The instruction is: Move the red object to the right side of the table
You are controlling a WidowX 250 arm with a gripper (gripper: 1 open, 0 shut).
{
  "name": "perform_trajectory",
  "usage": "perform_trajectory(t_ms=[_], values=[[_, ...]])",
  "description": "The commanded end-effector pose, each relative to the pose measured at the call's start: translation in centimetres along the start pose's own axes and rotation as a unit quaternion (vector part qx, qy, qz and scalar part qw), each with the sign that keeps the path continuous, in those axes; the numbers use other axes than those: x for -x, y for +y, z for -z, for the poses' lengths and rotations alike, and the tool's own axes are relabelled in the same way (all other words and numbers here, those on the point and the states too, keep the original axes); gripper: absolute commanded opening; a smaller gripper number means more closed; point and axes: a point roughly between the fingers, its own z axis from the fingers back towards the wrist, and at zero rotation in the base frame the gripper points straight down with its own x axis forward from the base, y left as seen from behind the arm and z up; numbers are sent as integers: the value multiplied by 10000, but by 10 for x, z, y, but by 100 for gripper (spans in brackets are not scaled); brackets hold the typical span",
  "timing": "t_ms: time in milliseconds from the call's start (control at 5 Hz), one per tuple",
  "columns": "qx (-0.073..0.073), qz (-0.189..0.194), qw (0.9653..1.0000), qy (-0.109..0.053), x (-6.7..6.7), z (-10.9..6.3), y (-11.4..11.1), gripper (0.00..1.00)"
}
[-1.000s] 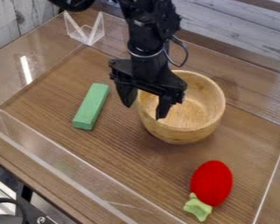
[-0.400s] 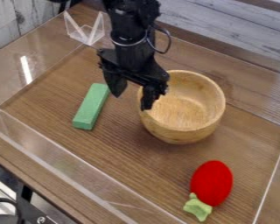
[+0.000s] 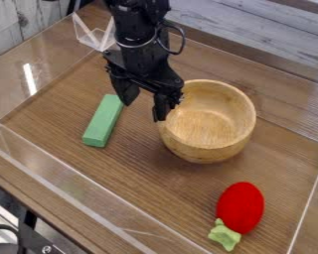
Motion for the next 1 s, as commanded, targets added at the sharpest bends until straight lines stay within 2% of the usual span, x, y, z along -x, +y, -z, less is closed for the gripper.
perform_trajectory(t_ms=[0,400,800], values=[[-69,-165,9997,-161,-6,-8,1,100],[-102,-429,9990,-122,-9,-3,-1,100],[40,-65,9999,-132,-9,-8,-4,100]])
